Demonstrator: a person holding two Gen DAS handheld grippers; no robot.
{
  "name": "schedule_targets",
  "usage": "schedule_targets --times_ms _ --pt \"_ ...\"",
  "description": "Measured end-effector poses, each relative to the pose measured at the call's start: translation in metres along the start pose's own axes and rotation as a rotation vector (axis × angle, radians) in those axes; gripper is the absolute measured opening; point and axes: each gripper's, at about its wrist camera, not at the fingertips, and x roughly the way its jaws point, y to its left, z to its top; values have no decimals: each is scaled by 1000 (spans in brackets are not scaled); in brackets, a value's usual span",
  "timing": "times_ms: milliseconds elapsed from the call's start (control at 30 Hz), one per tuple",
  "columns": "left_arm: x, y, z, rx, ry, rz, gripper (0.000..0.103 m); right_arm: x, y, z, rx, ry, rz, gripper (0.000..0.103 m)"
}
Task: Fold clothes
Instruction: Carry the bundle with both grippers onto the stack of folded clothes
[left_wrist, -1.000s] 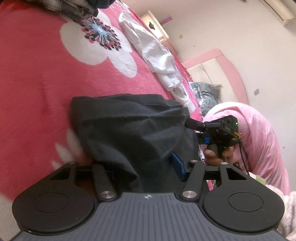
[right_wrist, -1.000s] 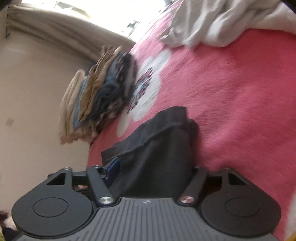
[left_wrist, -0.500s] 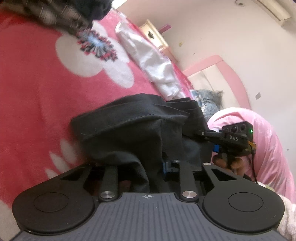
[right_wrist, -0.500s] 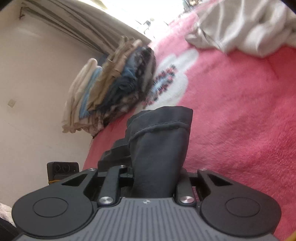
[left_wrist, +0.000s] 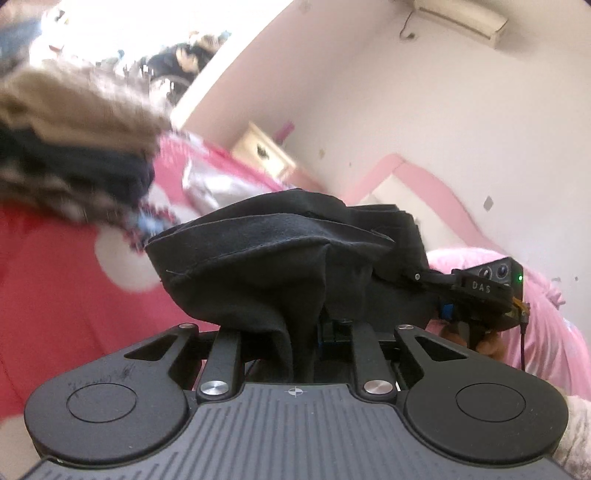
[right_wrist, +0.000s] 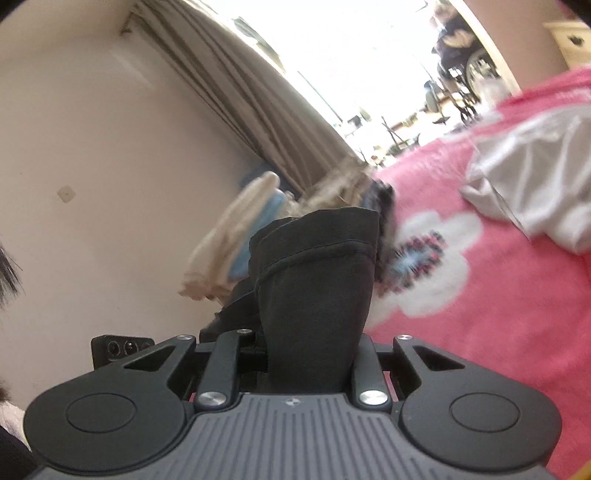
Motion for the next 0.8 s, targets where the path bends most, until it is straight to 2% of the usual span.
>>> schedule_targets --times_ms 133,233,500,667,800 --pt "-22 -4 18 58 -66 49 16 17 18 13 -24 -30 26 22" --pt "-37 -2 42 96 -108 90 16 49 27 36 -33 -49 47 22" --pt "-54 7 128 264 -220 305 16 137 48 99 -56 -101 103 22" --pt "-40 39 191 274 -235 427 16 193 58 138 -64 -125 128 22" --pt "-28 71 229 251 -233 482 16 247 48 171 -46 -107 110 22"
